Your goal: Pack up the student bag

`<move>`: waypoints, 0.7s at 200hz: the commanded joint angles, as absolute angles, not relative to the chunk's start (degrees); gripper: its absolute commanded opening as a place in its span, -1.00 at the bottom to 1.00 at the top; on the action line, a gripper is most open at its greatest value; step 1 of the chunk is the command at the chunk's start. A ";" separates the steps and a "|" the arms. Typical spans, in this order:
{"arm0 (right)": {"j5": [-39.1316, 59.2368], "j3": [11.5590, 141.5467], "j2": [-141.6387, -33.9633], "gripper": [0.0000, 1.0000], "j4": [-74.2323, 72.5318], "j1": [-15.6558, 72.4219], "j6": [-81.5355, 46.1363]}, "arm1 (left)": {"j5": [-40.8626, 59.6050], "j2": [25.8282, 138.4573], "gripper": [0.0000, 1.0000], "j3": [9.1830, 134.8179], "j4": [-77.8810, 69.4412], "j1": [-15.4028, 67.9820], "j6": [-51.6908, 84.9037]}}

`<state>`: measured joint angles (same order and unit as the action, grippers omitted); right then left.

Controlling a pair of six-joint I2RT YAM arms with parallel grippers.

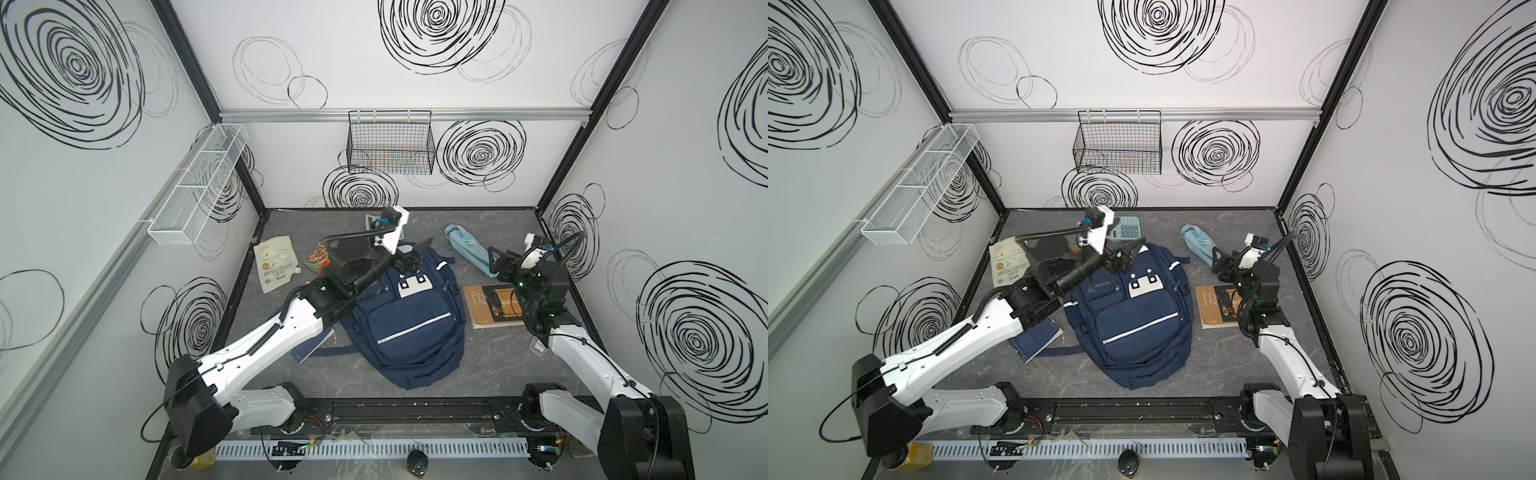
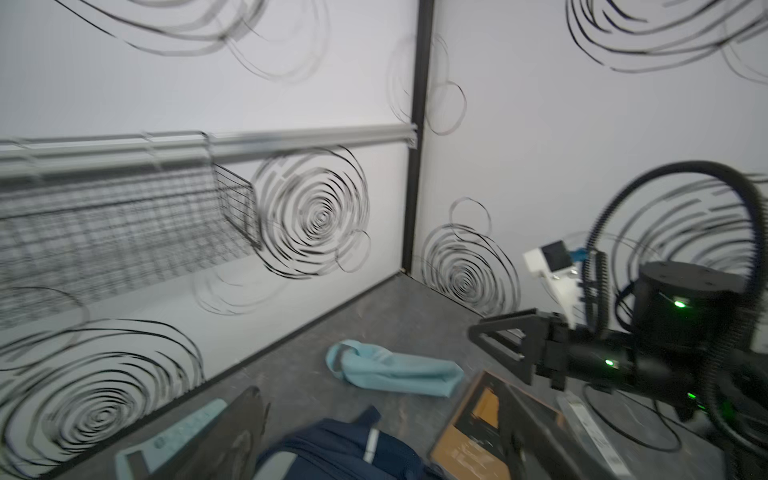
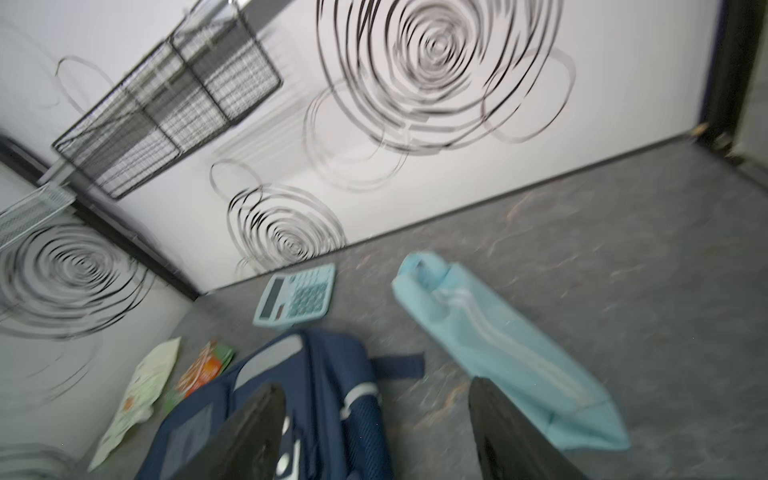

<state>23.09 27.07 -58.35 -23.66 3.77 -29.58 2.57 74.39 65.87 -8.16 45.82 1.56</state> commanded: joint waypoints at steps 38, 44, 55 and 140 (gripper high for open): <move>29.12 17.19 -40.75 0.47 -5.92 8.79 -33.40 | 4.66 84.77 0.67 67.24 14.77 53.99 -2.59; 28.57 16.24 -38.86 0.47 -5.10 9.26 -33.28 | 4.70 85.76 0.67 67.15 14.89 54.14 -2.98; 27.96 14.30 -35.54 0.46 -4.69 9.65 -33.55 | 5.27 87.70 0.66 67.85 15.81 54.72 -3.43; 15.55 16.41 -29.81 0.58 2.37 11.47 -31.58 | -3.72 99.34 0.69 69.77 19.91 62.36 -6.93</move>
<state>21.52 13.78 -30.79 -1.23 10.92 -32.51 -1.19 97.25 68.86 19.51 62.04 -5.63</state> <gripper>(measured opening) 0.787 0.850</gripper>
